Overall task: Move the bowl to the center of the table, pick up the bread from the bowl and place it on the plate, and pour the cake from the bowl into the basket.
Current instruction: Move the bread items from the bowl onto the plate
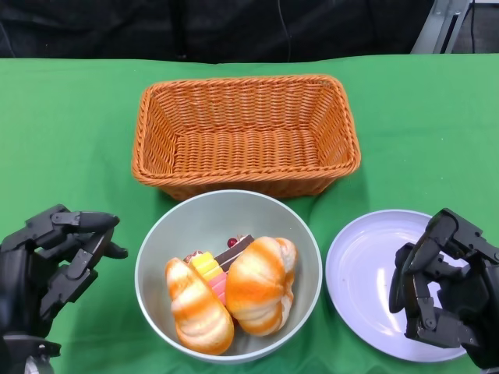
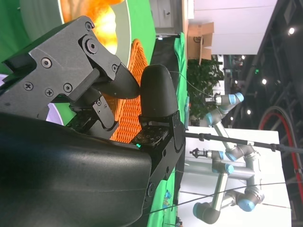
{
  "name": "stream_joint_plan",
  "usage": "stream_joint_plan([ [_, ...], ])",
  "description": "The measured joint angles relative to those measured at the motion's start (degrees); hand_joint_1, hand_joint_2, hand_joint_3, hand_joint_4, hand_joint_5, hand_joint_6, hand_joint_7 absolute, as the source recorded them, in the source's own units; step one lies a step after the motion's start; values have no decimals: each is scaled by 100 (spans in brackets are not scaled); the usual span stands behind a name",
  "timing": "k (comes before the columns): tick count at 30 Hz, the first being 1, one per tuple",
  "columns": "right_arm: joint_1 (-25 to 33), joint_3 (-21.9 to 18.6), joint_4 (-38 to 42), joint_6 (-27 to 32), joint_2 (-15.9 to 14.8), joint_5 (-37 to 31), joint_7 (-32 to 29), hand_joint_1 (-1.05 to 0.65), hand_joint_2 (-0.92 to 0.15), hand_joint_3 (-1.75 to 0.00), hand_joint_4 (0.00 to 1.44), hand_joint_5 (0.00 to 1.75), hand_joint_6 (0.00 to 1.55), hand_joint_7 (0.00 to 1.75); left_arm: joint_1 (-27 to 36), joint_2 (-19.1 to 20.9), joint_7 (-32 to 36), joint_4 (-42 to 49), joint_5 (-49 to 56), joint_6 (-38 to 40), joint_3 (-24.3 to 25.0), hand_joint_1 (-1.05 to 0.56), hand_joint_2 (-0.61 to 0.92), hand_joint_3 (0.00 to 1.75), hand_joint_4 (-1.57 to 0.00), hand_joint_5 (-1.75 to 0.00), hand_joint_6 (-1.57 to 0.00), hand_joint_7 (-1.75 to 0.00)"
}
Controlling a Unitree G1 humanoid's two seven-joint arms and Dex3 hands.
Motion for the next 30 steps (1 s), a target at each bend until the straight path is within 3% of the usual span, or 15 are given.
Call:
stream_joint_plan([
  [8, -26, 31, -77, 167, -177, -75, 104, -7, -53, -120, 75, 171, 63, 138, -24, 0, -8, 192, -23, 57, -2, -10, 88, 37, -83, -149, -87, -124],
  [10, -50, 34, -110, 235, -224, -96, 112, -15, -58, -100, 70, 159, 62, 121, -24, -8, -10, 196, -28, 87, -4, -13, 86, 37, -84, -150, -87, -124],
  [16, -138, 36, -273, 353, -408, -232, 122, -18, -64, -74, 61, 145, 59, 102, 33, -68, -22, 244, -9, 89, -61, -11, 79, 54, -84, -153, -85, -127],
  [19, -151, 51, -382, 417, -522, -231, 258, -29, -78, -41, 56, 136, 57, 89, 110, -98, -88, 248, -17, 80, -87, -10, 79, 56, -84, -153, -85, -127],
  [22, -199, 53, -567, 500, -660, -235, 374, -37, -88, -19, 53, 127, 54, 79, 147, -102, -134, 249, -24, 65, -90, -11, 79, 55, -85, -152, -85, -127],
  [30, -346, 59, -1679, 1333, -1149, -438, 401, -44, -91, -2, 43, 100, 47, 63, 259, -117, -260, 171, -230, 50, -34, -11, 84, 45, -85, -147, -89, -119],
])
